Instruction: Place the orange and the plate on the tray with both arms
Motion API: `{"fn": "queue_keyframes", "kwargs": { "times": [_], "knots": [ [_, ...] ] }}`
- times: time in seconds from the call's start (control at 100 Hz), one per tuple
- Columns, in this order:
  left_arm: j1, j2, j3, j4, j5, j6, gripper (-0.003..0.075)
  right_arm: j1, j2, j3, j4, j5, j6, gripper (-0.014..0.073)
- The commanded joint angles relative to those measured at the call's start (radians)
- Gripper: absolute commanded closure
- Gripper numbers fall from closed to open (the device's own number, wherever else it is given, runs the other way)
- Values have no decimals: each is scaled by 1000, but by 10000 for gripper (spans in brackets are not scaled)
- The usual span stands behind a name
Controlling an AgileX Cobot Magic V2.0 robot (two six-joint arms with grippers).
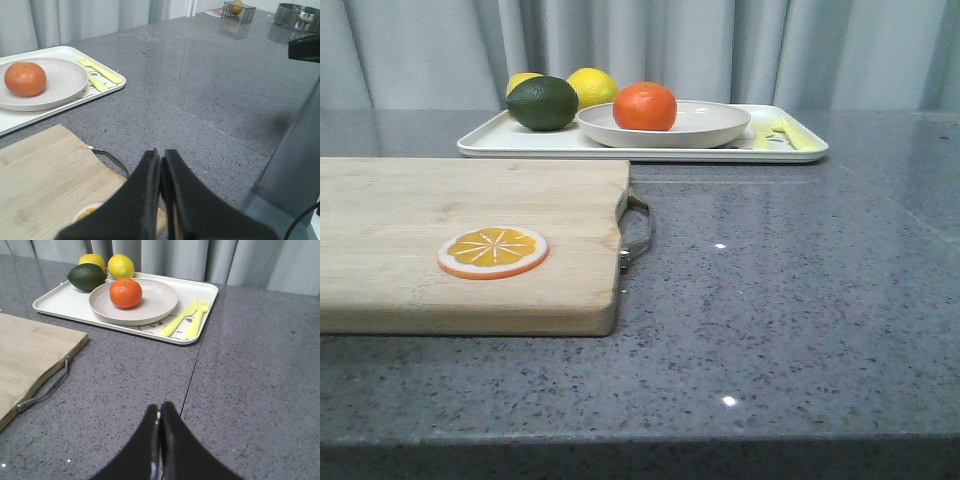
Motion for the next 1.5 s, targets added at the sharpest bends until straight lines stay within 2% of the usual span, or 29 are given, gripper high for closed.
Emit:
{"fn": "queue_keyframes", "kwargs": {
  "times": [0.0, 1.18, 1.26, 1.36, 1.49],
  "knots": [
    [0, -1, -27, -18, -62, 0, 741, -1, 4, -10, -1, -116, -7, 661],
    [0, 5, -3, -18, -73, 0, 741, -1, 4, -2, -8, -144, -7, 661],
    [0, 5, 25, -18, -123, 0, 741, -1, 4, -2, -8, -144, -7, 661],
    [16, -5, 79, -18, -268, -35, 741, -1, 4, -2, -8, -144, -7, 661],
    [88, -44, 153, 30, -408, -57, 741, -1, 4, -2, -8, -144, -7, 661]
  ]
}}
